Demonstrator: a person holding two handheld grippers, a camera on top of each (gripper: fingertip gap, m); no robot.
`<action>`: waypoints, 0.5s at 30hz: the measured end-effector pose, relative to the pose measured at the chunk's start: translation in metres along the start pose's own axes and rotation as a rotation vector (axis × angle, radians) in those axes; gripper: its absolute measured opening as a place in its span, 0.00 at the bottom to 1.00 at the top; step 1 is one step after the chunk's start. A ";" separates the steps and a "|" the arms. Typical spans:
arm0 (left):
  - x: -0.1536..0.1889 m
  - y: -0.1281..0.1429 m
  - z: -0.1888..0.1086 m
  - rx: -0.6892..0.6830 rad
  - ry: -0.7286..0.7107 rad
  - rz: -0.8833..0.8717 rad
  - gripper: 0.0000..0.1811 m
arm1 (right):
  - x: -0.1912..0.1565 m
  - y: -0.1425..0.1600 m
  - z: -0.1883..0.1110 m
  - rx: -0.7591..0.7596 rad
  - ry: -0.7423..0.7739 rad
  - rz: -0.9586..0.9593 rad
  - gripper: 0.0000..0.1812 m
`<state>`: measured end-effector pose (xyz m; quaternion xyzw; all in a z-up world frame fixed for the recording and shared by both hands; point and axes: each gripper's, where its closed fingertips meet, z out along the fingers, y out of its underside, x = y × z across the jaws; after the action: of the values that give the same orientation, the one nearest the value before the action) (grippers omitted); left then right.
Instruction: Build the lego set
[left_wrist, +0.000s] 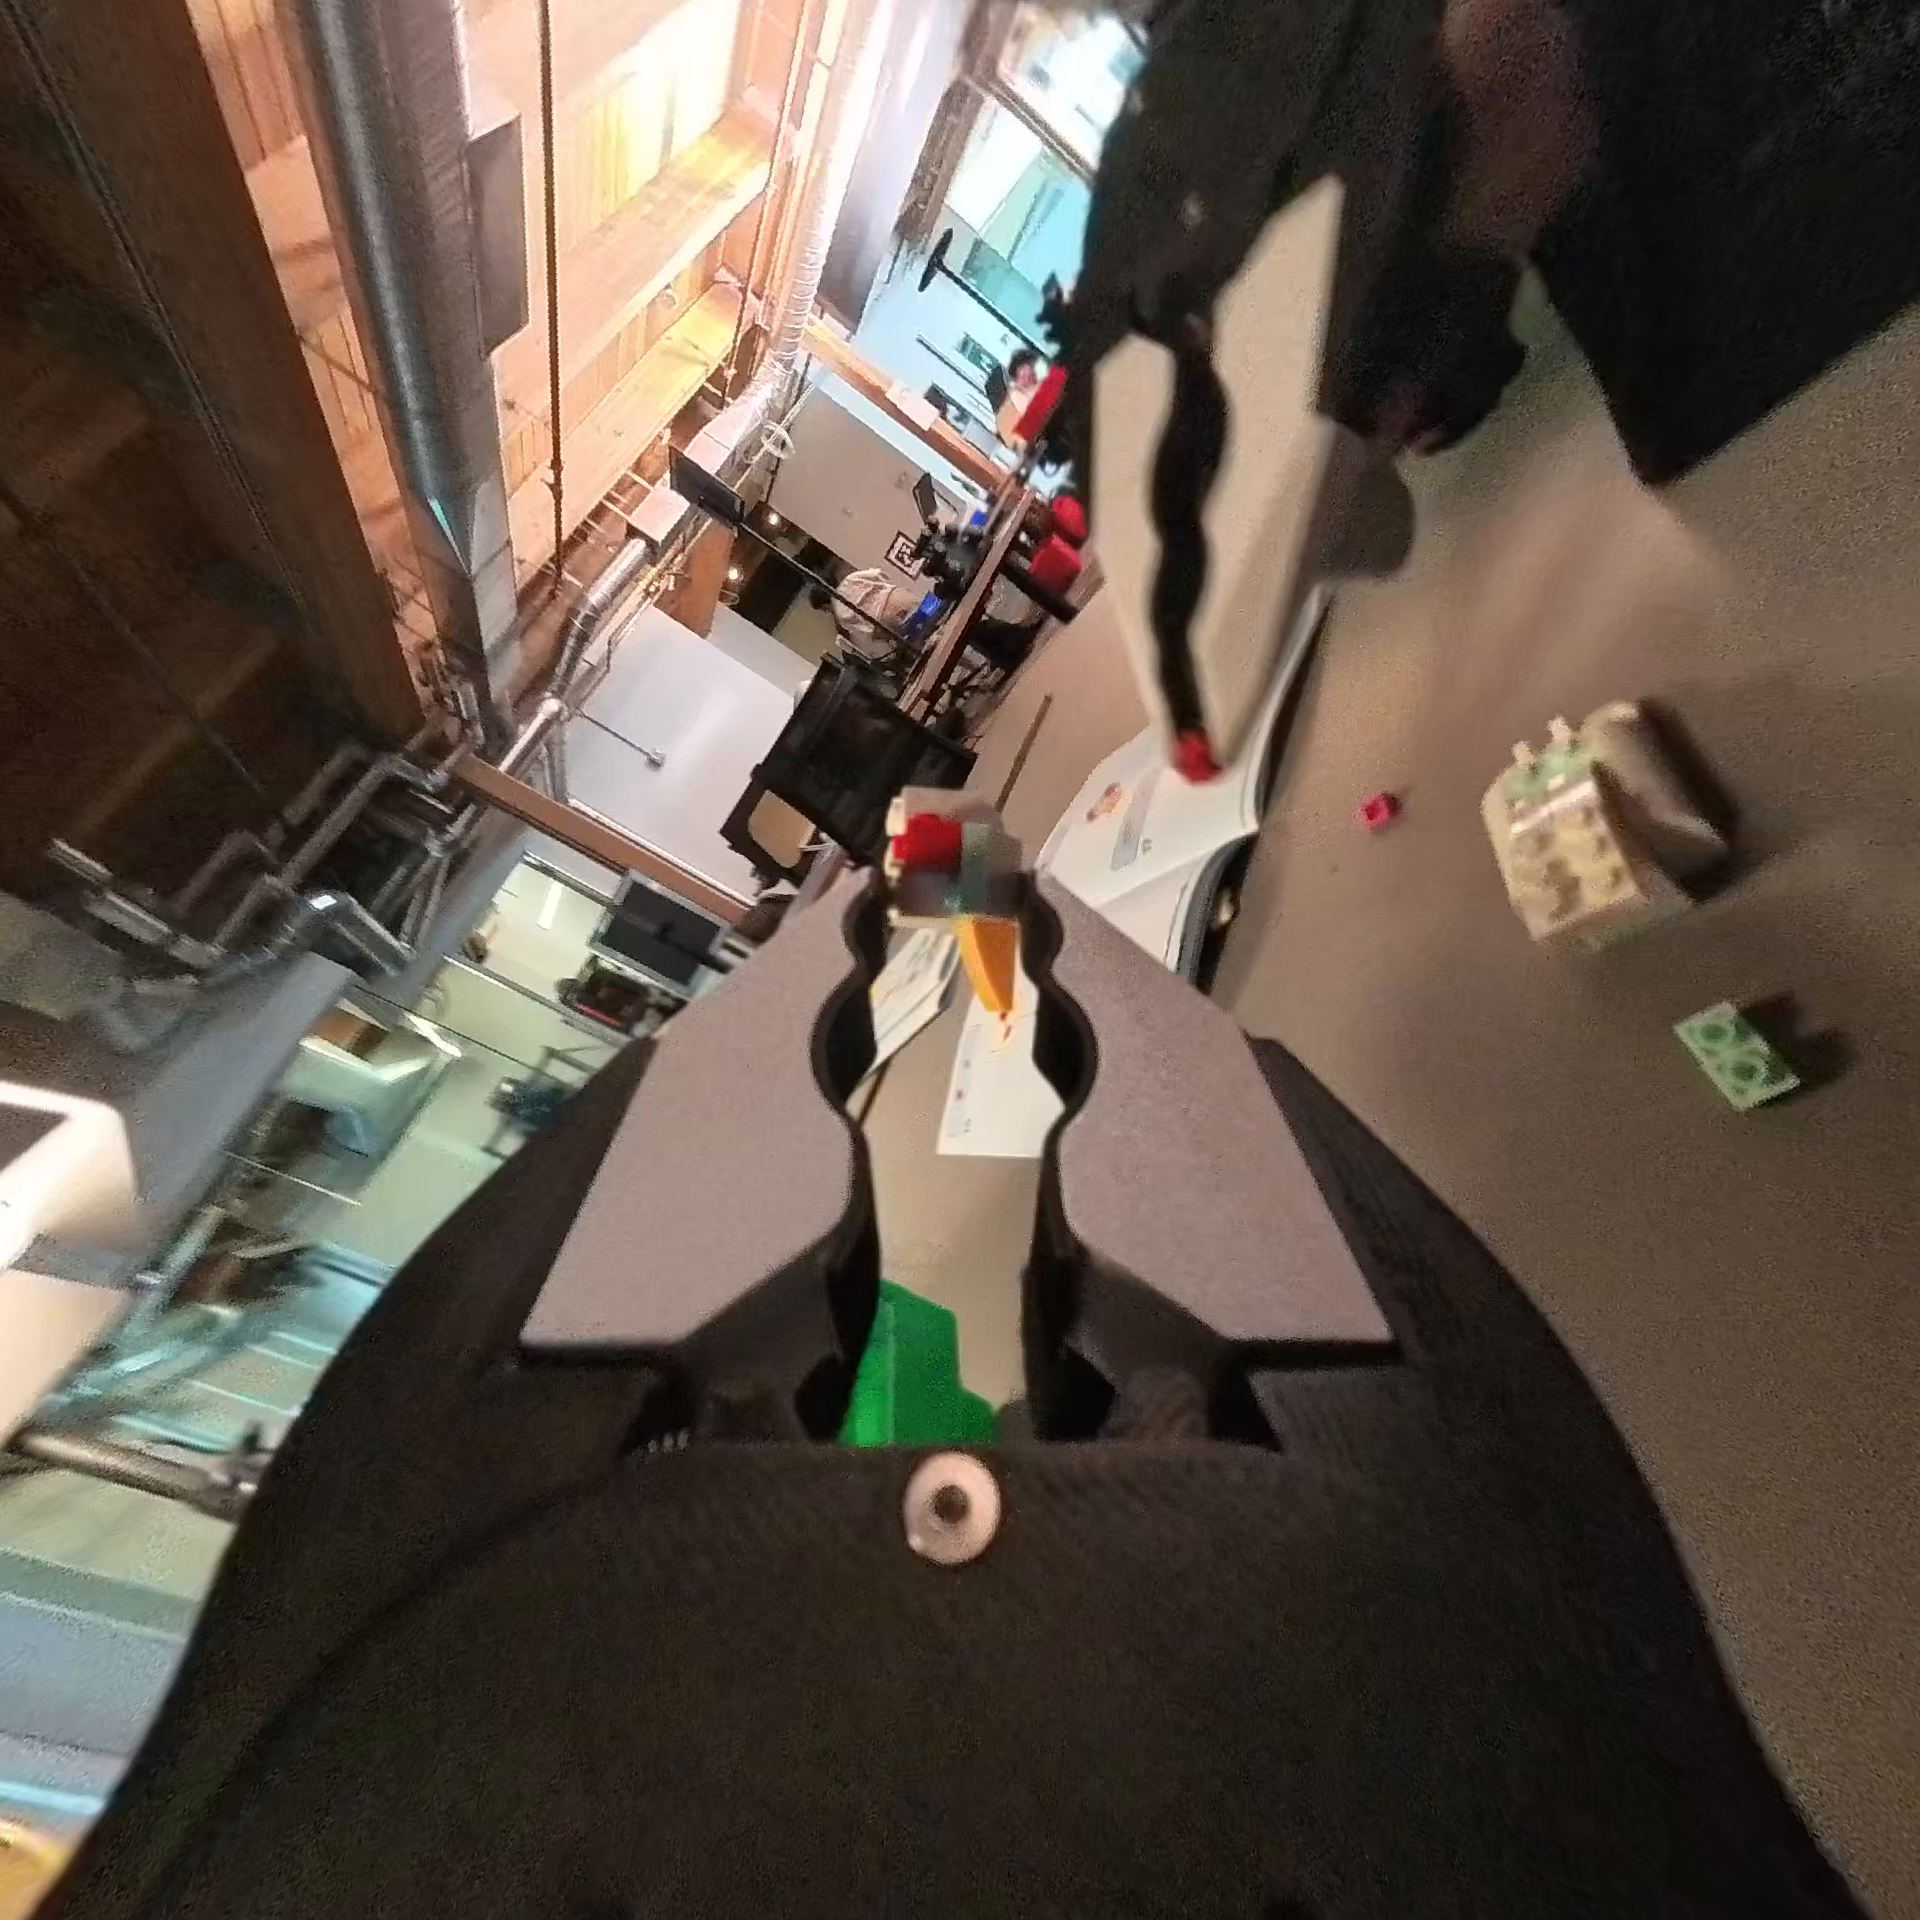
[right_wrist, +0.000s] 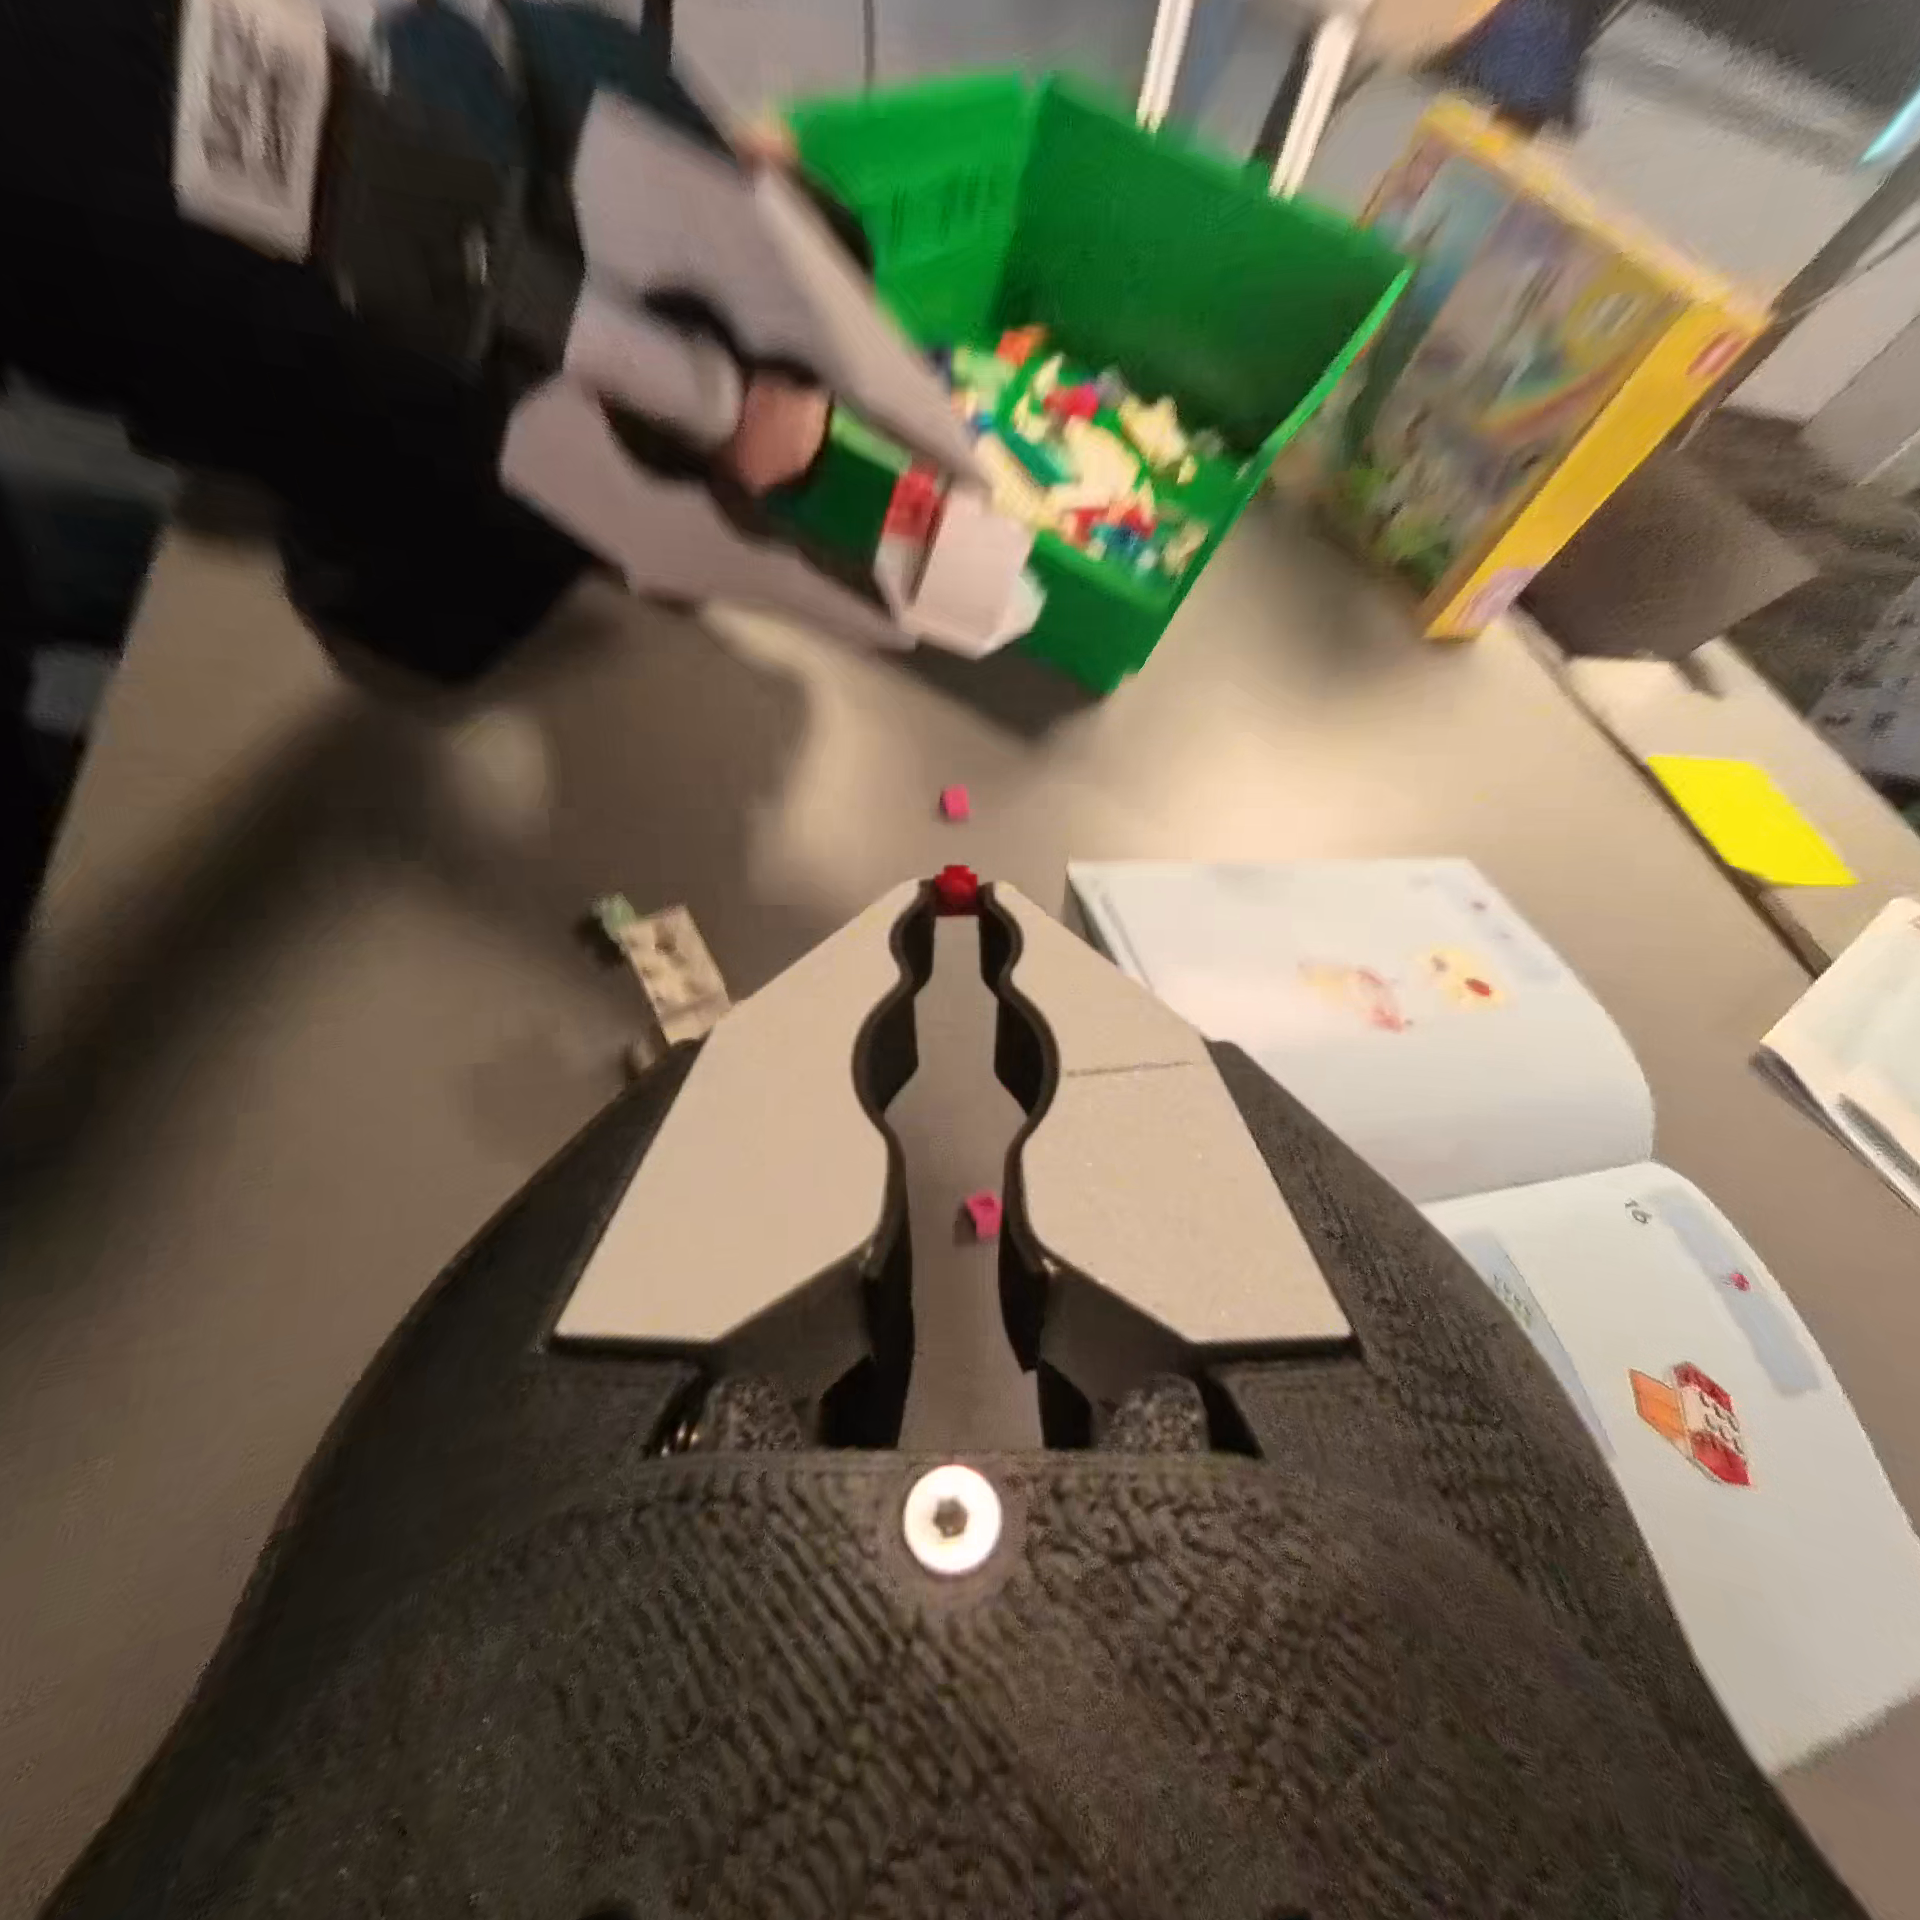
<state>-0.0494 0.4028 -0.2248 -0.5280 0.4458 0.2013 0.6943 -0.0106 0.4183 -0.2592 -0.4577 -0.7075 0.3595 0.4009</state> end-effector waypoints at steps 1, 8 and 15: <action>0.003 0.000 0.001 -0.008 0.000 0.055 0.13 | 0.002 -0.006 -0.002 0.051 0.013 0.028 0.03; 0.028 -0.002 0.004 -0.031 0.039 0.303 0.13 | -0.021 0.052 -0.010 -0.231 -0.143 0.152 0.03; 0.037 0.002 0.006 -0.052 0.088 0.296 0.13 | -0.033 0.089 -0.038 -0.477 -0.259 0.101 0.04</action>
<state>-0.0290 0.4021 -0.2562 -0.4827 0.5435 0.2897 0.6227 0.0639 0.4211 -0.3288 -0.5240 -0.7938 0.2577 0.1698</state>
